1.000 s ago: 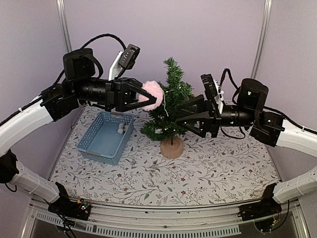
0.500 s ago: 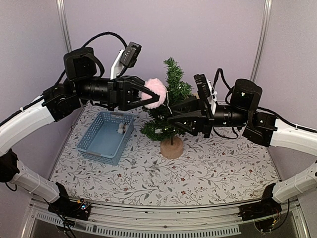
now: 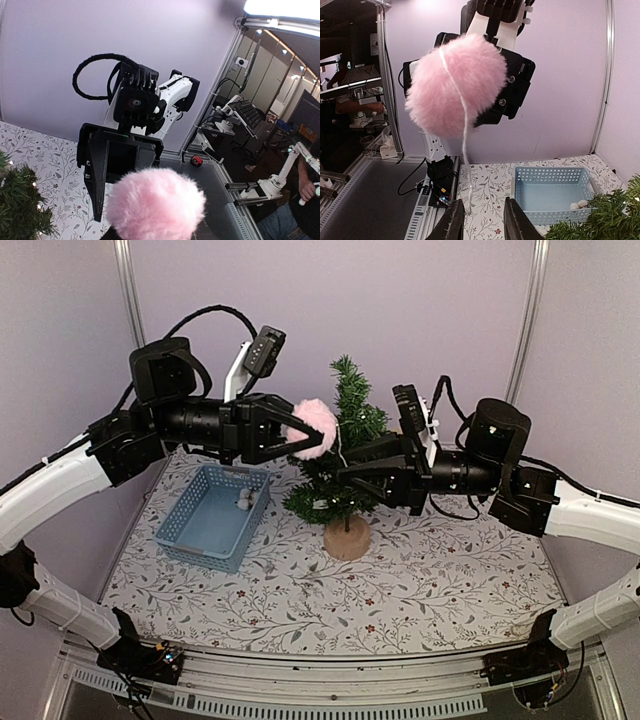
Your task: Decorate the small christmas tree
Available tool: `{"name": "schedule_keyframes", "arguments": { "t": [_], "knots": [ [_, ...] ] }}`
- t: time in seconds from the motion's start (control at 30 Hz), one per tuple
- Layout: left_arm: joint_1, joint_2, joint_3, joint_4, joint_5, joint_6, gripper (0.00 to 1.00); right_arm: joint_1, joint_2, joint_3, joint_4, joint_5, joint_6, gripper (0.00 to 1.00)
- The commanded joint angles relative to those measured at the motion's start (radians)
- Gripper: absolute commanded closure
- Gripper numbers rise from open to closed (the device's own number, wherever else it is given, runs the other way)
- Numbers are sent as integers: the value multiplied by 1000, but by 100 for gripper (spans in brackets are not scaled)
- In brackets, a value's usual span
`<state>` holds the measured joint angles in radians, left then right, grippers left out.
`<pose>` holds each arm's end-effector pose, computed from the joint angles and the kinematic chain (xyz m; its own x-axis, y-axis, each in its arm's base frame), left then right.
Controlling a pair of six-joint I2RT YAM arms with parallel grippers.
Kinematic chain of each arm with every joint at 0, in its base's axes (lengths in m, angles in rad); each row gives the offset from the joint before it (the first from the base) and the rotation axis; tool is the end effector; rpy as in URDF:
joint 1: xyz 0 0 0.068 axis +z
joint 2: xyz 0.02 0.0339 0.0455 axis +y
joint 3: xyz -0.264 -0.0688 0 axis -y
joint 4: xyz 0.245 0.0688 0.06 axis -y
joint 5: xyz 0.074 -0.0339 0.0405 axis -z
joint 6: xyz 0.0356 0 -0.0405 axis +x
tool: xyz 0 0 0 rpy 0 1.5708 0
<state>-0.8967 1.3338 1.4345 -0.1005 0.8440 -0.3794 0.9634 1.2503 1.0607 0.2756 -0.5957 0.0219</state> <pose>0.1624 -0.2458 0.4545 -0.3649 0.0625 -0.9289 0.9156 -0.1571 -0.3702 0.1502 0.2510 0.3857 0.0271 0.0708 -0.9971 -0.9996 0.0119 -0.0264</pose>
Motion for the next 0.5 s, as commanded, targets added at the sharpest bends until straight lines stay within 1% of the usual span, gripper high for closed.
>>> {"name": "schedule_keyframes", "arguments": {
  "t": [0.0, 0.13, 0.33, 0.47],
  "knots": [
    [-6, -16, -14, 30, -8, 16, 99, 9, -11, 14, 32, 35, 14, 71],
    [-1, -20, -18, 25, -11, 19, 99, 9, -19, 6, 37, 43, 18, 78],
    [8, -28, -28, 24, -14, 20, 99, 9, -26, -6, 37, 48, 25, 81],
    [17, -34, -35, 25, -14, 21, 99, 10, -34, -18, 36, 53, 29, 81]
  ]
}}
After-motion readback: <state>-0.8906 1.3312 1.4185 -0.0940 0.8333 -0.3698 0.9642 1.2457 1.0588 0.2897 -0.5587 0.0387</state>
